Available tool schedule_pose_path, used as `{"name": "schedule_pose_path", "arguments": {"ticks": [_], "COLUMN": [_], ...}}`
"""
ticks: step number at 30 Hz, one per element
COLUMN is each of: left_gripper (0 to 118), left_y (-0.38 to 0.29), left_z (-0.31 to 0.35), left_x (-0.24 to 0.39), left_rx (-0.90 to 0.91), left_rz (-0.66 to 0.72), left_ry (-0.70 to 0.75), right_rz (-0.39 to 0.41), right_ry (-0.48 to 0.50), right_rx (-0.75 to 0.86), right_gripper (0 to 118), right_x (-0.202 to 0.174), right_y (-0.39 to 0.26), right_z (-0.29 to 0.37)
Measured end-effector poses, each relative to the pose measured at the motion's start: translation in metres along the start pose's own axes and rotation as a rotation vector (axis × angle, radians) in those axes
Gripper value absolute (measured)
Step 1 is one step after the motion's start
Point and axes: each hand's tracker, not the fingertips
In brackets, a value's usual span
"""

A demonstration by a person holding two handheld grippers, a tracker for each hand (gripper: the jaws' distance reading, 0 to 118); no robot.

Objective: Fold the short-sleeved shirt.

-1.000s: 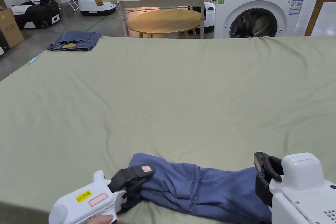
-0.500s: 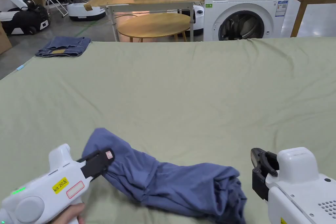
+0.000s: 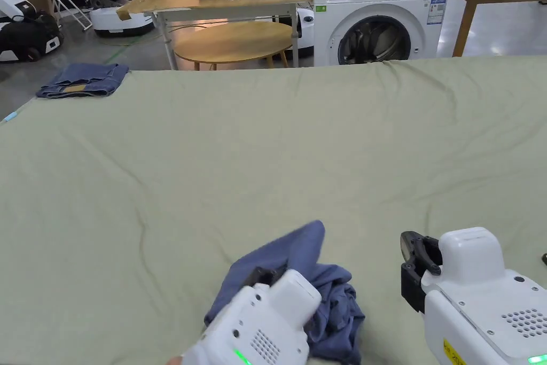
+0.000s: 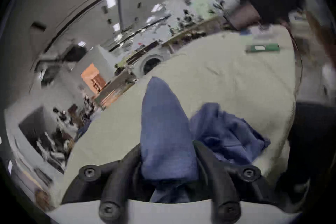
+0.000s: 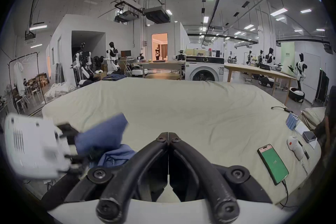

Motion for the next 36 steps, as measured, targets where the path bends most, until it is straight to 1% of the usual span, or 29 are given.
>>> {"name": "schedule_pose_path", "arguments": {"ticks": [1, 2, 3, 4, 6, 8, 9, 11, 13, 14, 15, 16, 17, 18, 19, 21, 22, 24, 26, 29, 31, 33, 34, 35, 36], "left_gripper": [23, 43, 69, 86, 87, 87, 87, 91, 93, 93, 89, 67, 40, 16, 8, 8, 8, 8, 8, 8, 8, 8, 8, 8, 8], "left_y": [-0.001, 0.000, 0.003, 0.006, 0.017, 0.029, 0.030, 0.028, 0.015, 0.006, -0.001, -0.009, -0.017, -0.020, -0.021, -0.025, -0.024, -0.023, -0.024, -0.023, -0.020, -0.018, -0.019, -0.023, -0.028], "left_z": [-0.002, -0.003, -0.001, 0.002, 0.020, 0.040, 0.046, 0.045, 0.032, 0.022, 0.011, 0.002, -0.007, -0.013, -0.017, -0.028, -0.033, -0.043, -0.051, -0.052, -0.044, -0.029, -0.020, -0.009, -0.002], "left_x": [0.007, 0.009, 0.005, 0.000, -0.023, -0.056, -0.067, -0.095, -0.114, -0.121, -0.122, -0.121, -0.117, -0.108, -0.099, -0.081, -0.070, -0.046, -0.030, -0.026, -0.037, -0.054, -0.065, -0.079, -0.089], "left_rx": [-0.010, -0.013, -0.009, -0.008, 0.057, 0.144, 0.181, 0.240, 0.183, 0.137, 0.080, 0.053, 0.000, -0.038, -0.054, -0.062, -0.077, -0.126, -0.164, -0.146, -0.120, -0.064, -0.014, 0.029, 0.051], "left_rz": [-0.029, -0.025, -0.001, 0.060, 0.244, 0.477, 0.556, 0.758, 0.923, 1.017, 1.095, 1.178, 1.234, 1.275, 1.234, 1.228, 1.250, 1.248, 1.253, 1.279, 1.262, 1.206, 1.203, 1.210, 1.229], "left_ry": [0.009, 0.004, -0.003, -0.027, -0.113, -0.200, -0.225, -0.269, -0.322, -0.390, -0.449, -0.477, -0.479, -0.489, -0.490, -0.617, -0.661, -0.722, -0.682, -0.691, -0.678, -0.649, -0.628, -0.609, -0.583], "right_rz": [-0.002, -0.007, -0.011, -0.013, -0.011, -0.011, -0.013, -0.014, -0.014, -0.016, -0.016, -0.014, -0.011, -0.009, -0.009, -0.009, -0.009, -0.011, -0.018, -0.049, -0.107, -0.203, -0.271, -0.329, -0.364], "right_ry": [-0.001, -0.001, 0.000, 0.002, 0.005, 0.009, 0.011, 0.014, 0.018, 0.021, 0.023, 0.025, 0.028, 0.031, 0.032, 0.035, 0.035, 0.038, 0.041, 0.067, 0.111, 0.231, 0.298, 0.332, 0.350], "right_rx": [0.000, -0.001, -0.001, -0.002, -0.005, -0.009, -0.012, -0.017, -0.023, -0.027, -0.028, -0.029, -0.031, -0.034, -0.035, -0.037, -0.040, -0.050, -0.066, -0.110, -0.151, -0.200, -0.225, -0.260, -0.288], "right_gripper": [0, 0, 0, 0, 0, 0, 0, 0, 0, 0, 0, 0, 0, 0, 0, 0, 0, 0, 0, 0, 0, 0, 0, 0, 0], "right_x": [0.001, 0.002, 0.002, 0.002, 0.001, 0.001, 0.001, 0.000, 0.000, 0.000, -0.001, -0.002, -0.003, -0.003, -0.004, -0.004, -0.003, -0.002, 0.000, 0.001, 0.000, -0.002, -0.002, -0.002, -0.002], "right_y": [0.000, 0.001, 0.001, 0.001, 0.000, -0.001, -0.002, -0.003, -0.003, -0.004, -0.004, -0.004, -0.004, -0.004, -0.003, -0.003, -0.004, -0.004, -0.006, -0.010, -0.013, -0.018, -0.024, -0.032, -0.040], "right_z": [0.000, 0.000, -0.001, -0.001, -0.001, -0.002, -0.003, -0.004, -0.004, -0.005, -0.005, -0.005, -0.005, -0.005, -0.005, -0.005, -0.005, -0.007, -0.009, -0.015, -0.021, -0.030, -0.037, -0.045, -0.051]}}
